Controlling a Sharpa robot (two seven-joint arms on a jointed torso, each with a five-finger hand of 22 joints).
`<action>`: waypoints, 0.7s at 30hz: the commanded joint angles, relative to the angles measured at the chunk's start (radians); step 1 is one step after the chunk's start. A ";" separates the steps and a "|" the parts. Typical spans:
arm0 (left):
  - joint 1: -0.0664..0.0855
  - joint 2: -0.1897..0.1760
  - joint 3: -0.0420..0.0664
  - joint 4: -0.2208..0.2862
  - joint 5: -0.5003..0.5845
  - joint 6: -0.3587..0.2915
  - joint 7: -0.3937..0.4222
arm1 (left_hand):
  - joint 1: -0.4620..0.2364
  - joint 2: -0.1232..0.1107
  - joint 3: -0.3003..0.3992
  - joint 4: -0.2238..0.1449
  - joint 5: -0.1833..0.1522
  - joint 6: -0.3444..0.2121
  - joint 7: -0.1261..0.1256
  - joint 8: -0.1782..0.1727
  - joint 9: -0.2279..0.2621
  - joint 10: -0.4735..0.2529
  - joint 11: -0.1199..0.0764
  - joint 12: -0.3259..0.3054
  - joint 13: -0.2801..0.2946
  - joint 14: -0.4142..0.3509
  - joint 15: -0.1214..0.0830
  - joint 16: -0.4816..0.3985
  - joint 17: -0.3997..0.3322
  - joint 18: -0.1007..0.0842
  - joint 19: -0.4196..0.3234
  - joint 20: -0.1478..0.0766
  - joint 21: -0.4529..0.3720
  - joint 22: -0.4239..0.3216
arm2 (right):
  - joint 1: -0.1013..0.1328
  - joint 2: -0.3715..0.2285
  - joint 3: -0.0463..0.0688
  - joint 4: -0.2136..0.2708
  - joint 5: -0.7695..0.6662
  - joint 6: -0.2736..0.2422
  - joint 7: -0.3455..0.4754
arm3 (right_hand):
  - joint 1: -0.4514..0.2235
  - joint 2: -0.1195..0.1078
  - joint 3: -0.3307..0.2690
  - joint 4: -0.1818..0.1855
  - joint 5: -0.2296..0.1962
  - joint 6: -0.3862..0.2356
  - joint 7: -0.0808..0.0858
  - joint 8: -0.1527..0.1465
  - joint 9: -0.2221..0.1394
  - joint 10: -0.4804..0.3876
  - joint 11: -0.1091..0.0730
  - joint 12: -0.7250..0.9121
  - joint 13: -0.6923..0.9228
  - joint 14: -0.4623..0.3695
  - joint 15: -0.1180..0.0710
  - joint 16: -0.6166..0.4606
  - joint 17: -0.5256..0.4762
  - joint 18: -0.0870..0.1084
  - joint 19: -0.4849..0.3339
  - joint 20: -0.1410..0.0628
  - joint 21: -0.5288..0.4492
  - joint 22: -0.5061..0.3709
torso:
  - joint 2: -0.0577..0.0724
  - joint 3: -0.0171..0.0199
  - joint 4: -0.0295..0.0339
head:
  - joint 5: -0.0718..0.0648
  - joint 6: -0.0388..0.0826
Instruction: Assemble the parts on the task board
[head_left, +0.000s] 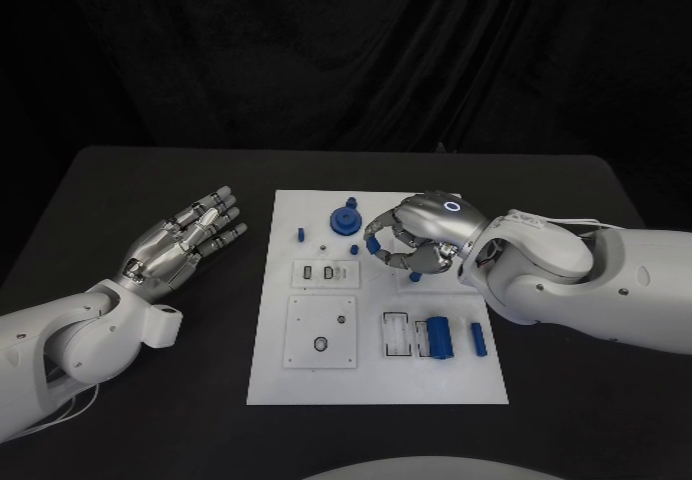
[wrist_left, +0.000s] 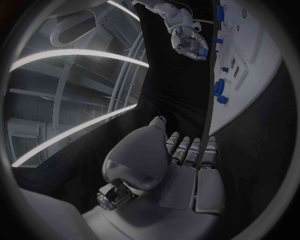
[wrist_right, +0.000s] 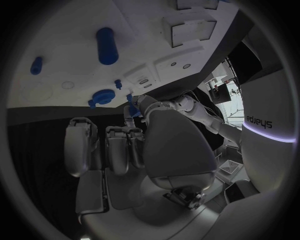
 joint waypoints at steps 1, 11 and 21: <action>-0.001 0.004 0.001 0.003 0.000 0.005 0.084 | 0.010 0.002 0.007 0.000 0.004 -0.003 0.001 0.004 0.001 -0.006 -0.001 0.003 -0.001 -0.001 0.007 0.000 0.002 0.018 -0.001 0.008 -0.002 0.000 | -0.018 0.024 0.000 -0.016 -0.083 -0.001 -0.042 | 0.000 -0.013 0.004 -0.003 0.008 0.007 0.000 0.006 0.008 0.102 -0.005 0.003 0.263 0.104 -0.008 0.005 0.263 0.005 0.019 -0.007 0.001 0.205 | 0.000 0.0003 -0.0005 | 0.000 -0.001; -0.001 0.008 0.001 -0.002 0.000 0.007 0.082 | 0.010 0.002 0.007 0.000 0.004 -0.003 0.001 0.004 0.001 -0.006 -0.001 0.003 -0.001 -0.001 0.007 0.000 0.002 0.018 -0.001 0.008 -0.002 0.000 | -0.053 0.093 0.001 -0.069 -0.096 0.023 -0.076 | -0.003 -0.017 0.007 -0.006 0.014 0.006 0.003 0.004 0.009 0.102 -0.003 0.003 0.263 0.104 -0.007 0.005 0.263 0.006 0.016 -0.007 -0.006 0.203 | -0.001 0.0003 -0.0016 | 0.006 -0.007; -0.001 0.012 0.001 -0.004 0.000 0.011 0.079 | 0.011 0.001 0.008 -0.001 0.004 -0.004 0.000 0.004 0.001 -0.006 -0.001 0.003 -0.002 -0.001 0.007 0.000 0.002 0.018 -0.002 0.008 -0.003 0.000 | -0.072 0.134 0.001 -0.105 -0.098 0.036 -0.095 | -0.007 -0.019 0.010 -0.008 0.018 0.007 0.006 0.003 0.010 0.102 -0.002 0.003 0.263 0.104 -0.006 0.005 0.263 0.008 0.012 -0.007 -0.015 0.200 | 0.000 0.0008 -0.0019 | 0.004 -0.016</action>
